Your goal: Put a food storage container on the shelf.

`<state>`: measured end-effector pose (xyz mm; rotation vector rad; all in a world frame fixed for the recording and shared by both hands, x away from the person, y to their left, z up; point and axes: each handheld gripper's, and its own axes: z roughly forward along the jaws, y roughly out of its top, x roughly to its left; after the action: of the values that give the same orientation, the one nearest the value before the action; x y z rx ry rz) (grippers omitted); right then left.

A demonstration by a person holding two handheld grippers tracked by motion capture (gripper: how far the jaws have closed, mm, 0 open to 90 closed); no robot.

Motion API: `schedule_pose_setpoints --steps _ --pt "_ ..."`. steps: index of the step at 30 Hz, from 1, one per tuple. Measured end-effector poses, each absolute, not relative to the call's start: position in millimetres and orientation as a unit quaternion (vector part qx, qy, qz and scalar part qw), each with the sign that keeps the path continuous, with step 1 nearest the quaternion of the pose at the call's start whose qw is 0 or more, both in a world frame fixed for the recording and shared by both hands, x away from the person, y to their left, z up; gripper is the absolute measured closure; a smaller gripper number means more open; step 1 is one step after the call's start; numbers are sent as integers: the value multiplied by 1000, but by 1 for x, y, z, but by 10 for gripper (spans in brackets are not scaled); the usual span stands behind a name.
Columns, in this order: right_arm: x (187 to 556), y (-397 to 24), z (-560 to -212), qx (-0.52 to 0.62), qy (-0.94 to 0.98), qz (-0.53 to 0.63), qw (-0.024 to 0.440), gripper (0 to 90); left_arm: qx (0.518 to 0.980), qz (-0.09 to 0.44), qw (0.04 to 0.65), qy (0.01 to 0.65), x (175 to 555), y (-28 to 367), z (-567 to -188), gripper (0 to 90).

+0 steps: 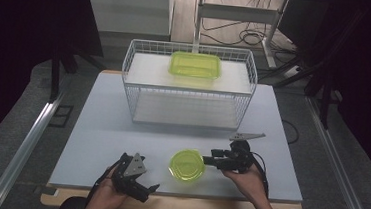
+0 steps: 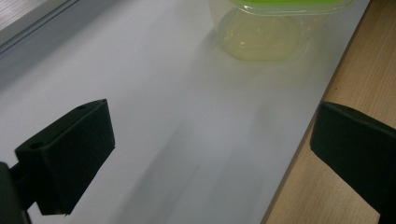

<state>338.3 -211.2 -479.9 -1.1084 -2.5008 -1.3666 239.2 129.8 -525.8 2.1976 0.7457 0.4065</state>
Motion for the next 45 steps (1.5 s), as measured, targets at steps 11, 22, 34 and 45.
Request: schedule_pose_setpoints --steps 11,22,34,45 --pt "353 -198 -488 -354 -829 -426 83 546 861 161 383 293 239 130 -525 0" --pt "369 -196 -499 -369 -811 -418 177 729 860 162 384 293 239 130 -525 0" --pt "366 -200 -492 -382 -788 -430 220 807 859 164 386 293 239 130 -525 0" --pt "365 -207 -465 -386 -773 -467 189 806 854 167 389 302 240 133 -524 0"
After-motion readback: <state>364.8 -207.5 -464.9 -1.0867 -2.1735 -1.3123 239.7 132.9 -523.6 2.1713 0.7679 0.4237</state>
